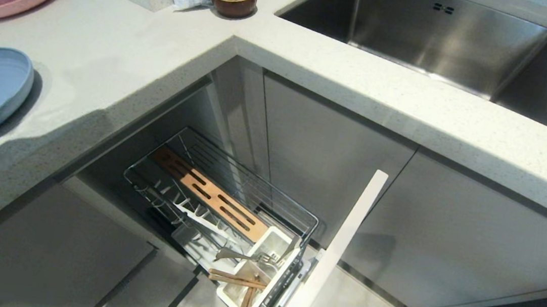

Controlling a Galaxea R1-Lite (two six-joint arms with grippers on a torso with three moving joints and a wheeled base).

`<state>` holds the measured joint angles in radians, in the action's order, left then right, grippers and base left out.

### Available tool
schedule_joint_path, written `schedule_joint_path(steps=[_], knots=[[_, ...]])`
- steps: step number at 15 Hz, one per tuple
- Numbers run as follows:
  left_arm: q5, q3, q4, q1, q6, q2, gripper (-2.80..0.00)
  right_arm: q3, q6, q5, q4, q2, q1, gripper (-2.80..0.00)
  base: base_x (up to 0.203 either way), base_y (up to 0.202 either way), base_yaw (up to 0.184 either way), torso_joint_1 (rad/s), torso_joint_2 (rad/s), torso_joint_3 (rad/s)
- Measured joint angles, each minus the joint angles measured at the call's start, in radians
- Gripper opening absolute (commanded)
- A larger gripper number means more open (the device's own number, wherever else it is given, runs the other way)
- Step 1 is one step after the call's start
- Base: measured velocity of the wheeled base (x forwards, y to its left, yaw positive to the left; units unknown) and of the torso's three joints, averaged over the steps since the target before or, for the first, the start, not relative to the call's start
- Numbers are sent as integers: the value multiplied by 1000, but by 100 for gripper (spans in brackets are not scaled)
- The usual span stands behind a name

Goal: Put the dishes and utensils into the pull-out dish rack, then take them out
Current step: Take the fork out of the cupboard

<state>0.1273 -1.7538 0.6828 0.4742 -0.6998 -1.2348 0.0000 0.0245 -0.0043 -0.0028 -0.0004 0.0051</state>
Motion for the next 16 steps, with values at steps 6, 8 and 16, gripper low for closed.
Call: schedule_joint_path(steps=[6, 8, 16], knots=[[274, 137, 79, 257, 42, -153, -280, 0, 0, 0, 0, 0, 0, -280, 0, 0, 0, 0, 0, 0], [276, 190, 120, 268, 108, -198, -280, 0, 0, 0, 0, 0, 0, -280, 0, 0, 0, 0, 0, 0], [181, 302, 196, 347, 136, -317, -280, 0, 0, 0, 0, 0, 0, -280, 0, 0, 0, 0, 0, 0]])
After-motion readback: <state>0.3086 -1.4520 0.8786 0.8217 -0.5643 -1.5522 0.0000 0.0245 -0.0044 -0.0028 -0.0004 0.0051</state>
